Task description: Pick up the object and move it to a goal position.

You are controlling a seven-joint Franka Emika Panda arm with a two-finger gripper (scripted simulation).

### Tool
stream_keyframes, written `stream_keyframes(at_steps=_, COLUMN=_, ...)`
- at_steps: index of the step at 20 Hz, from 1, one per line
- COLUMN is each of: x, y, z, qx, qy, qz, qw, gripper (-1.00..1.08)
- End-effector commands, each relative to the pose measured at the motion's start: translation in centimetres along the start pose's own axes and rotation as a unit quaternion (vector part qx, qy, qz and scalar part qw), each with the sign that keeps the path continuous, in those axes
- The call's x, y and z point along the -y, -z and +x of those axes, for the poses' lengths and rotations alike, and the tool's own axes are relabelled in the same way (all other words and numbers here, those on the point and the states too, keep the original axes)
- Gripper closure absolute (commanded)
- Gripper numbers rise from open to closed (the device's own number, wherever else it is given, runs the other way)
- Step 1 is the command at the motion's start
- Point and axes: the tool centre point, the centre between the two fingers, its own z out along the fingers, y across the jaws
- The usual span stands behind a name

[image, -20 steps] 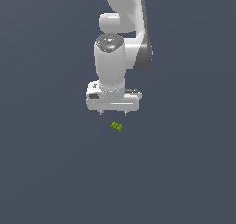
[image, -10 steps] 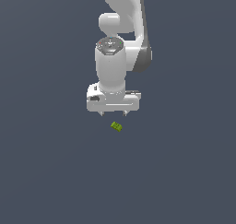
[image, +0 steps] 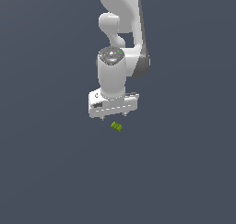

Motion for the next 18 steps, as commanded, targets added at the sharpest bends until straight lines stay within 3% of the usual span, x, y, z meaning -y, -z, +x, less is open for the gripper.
stream_keyframes(at_steps=1, x=0.1, y=-0.9, z=-0.2, qx=0.002, qy=0.035, qz=-0.001, qw=0.9994, gripper=-0.92)
stream_keyframes(at_steps=9, x=0.4, y=-3.8, z=-1.0, qx=0.008, qy=0.151, qz=0.0, qw=0.9885, gripper=-0.92)
stream_keyframes(at_steps=18, x=1.0, y=-6.9, z=-2.0, qx=0.012, qy=0.277, qz=0.005, qw=0.9607, gripper=-0.92)
